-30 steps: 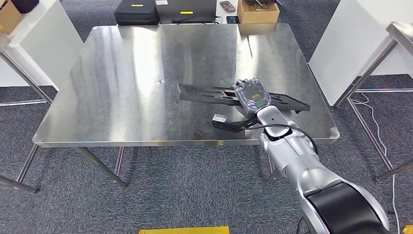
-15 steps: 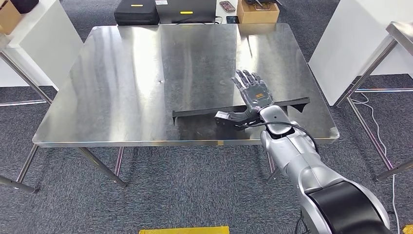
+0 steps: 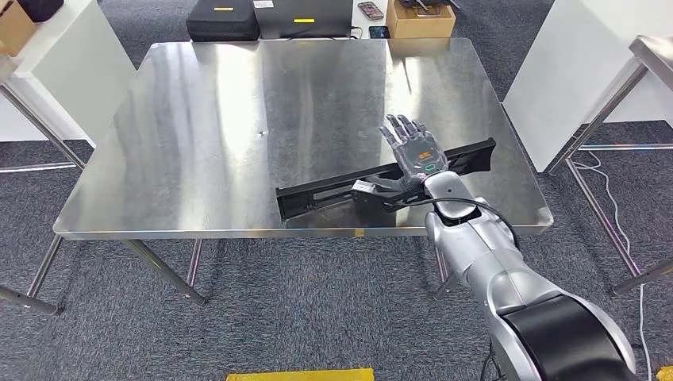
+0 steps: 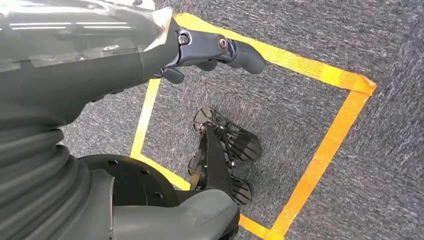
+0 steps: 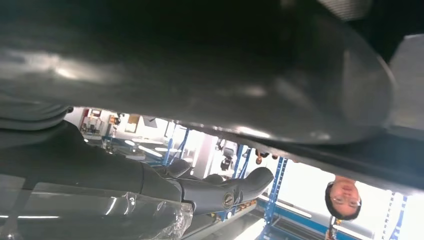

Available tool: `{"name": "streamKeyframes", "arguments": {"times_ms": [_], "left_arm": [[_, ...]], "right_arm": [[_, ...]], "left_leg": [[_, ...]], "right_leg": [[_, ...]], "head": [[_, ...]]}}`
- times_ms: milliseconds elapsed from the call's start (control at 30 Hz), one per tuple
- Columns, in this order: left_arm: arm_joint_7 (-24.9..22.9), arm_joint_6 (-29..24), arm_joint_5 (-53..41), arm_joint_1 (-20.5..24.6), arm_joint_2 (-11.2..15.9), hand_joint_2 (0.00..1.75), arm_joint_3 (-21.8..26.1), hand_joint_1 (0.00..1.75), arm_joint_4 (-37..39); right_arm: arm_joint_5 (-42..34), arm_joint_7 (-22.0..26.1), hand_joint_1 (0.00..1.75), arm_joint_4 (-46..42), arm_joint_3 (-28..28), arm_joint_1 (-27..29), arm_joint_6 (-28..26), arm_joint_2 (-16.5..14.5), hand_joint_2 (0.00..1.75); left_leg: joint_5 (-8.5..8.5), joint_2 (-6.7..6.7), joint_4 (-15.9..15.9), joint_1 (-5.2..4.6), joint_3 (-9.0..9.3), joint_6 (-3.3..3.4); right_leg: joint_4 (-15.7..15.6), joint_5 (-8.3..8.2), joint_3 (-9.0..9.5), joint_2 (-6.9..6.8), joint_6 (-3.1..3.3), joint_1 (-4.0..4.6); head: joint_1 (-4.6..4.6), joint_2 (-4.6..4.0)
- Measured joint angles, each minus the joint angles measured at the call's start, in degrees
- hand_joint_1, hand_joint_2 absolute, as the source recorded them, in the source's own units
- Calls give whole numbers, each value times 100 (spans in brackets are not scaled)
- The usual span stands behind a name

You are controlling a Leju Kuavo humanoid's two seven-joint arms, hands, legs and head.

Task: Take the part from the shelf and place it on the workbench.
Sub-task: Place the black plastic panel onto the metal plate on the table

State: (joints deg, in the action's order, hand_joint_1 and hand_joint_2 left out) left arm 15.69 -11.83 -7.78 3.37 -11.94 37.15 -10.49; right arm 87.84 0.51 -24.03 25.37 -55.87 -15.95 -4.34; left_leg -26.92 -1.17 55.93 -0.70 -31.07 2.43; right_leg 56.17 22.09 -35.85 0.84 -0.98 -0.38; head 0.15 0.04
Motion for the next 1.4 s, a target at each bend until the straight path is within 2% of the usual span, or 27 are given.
{"name": "streamKeyframes", "arguments": {"times_ms": [200, 733, 1400], "left_arm": [[1, -73, 61, -1, -5, 175, 56, 0, 0], [2, -200, 68, 6, -6, 175, 148, 0, 0], [7, -273, 50, 19, -6, 175, 148, 0, 0]], "right_arm": [[55, -340, 0, 44, -182, -12, -28, 199, 0], [83, -690, 0, 139, -793, -37, -203, 944, 0], [142, -779, 0, 194, -981, -23, -288, 1209, 0]], "left_leg": [[0, -1, 1, -3, 1, 1], [-3, 0, 4, -11, 1, 5], [-5, 1, 4, -16, 3, 8]], "right_leg": [[-1, 0, 2, -1, 0, -3], [-1, 0, 4, 1, -1, -14], [-1, 0, 4, 3, -1, -16]], "head": [[1, 0], [0, 0], [-1, 0]]}}
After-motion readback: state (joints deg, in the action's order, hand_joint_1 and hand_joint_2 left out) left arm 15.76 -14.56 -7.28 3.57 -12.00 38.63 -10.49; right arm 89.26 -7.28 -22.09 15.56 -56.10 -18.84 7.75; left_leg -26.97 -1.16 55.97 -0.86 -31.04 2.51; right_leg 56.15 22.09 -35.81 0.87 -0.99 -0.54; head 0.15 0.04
